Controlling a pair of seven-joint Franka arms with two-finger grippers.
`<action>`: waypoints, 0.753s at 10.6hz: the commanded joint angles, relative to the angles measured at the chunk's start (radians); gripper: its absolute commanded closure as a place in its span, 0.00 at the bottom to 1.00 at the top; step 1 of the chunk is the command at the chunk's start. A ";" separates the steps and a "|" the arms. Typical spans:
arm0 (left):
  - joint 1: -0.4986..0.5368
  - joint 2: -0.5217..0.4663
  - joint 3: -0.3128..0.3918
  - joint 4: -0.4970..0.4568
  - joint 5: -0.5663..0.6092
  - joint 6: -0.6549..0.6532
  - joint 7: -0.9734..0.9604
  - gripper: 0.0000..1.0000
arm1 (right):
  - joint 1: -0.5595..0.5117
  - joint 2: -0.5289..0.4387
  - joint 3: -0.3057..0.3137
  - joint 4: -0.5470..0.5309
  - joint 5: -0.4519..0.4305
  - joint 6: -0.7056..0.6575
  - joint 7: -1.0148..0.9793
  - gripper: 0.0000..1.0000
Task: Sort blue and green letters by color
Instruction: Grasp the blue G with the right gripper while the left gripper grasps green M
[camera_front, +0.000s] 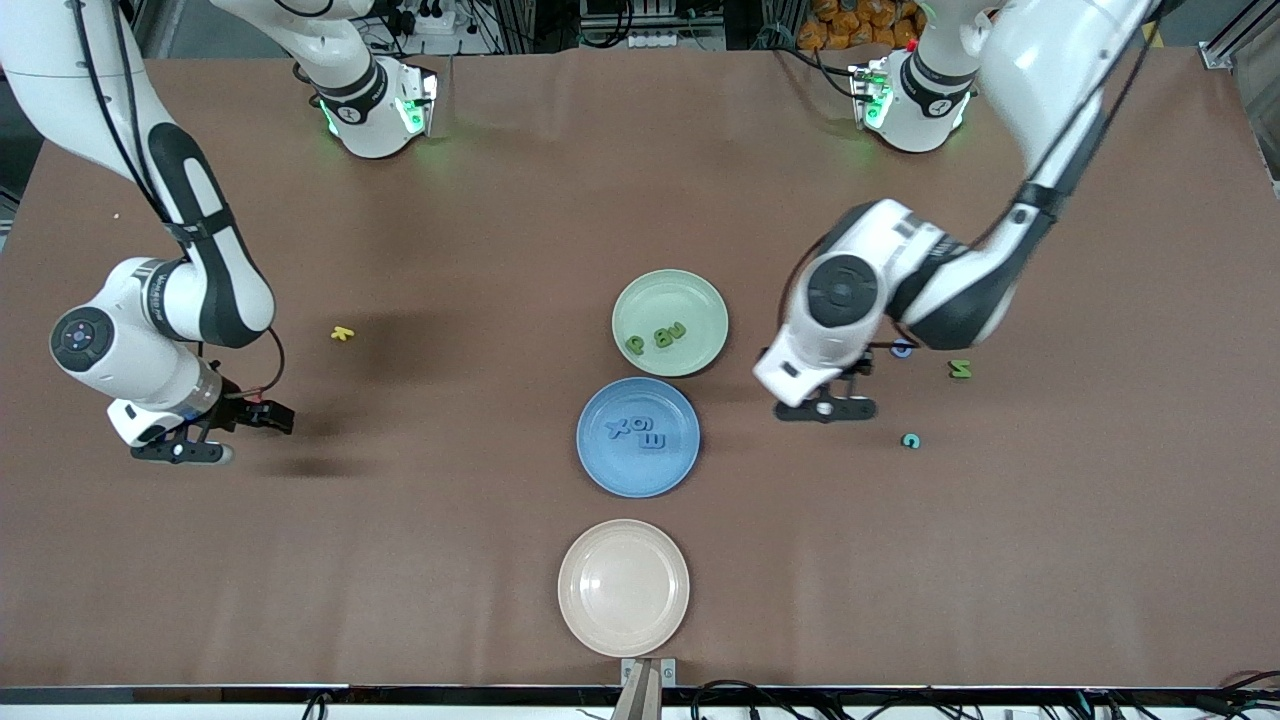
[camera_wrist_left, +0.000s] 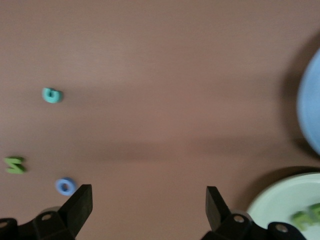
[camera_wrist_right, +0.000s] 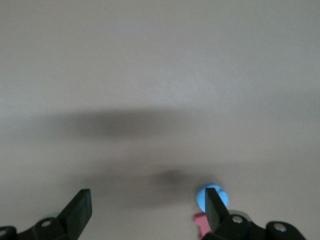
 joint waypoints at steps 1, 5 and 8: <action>0.259 -0.044 -0.126 -0.141 -0.013 0.023 0.200 0.00 | -0.068 -0.022 0.015 -0.051 -0.018 0.015 -0.006 0.00; 0.451 -0.044 -0.151 -0.231 -0.011 0.089 0.516 0.00 | -0.093 0.053 0.015 -0.053 -0.018 0.079 -0.006 0.00; 0.516 -0.037 -0.156 -0.278 -0.014 0.117 0.513 0.00 | -0.104 0.079 0.015 -0.051 -0.018 0.107 -0.006 0.00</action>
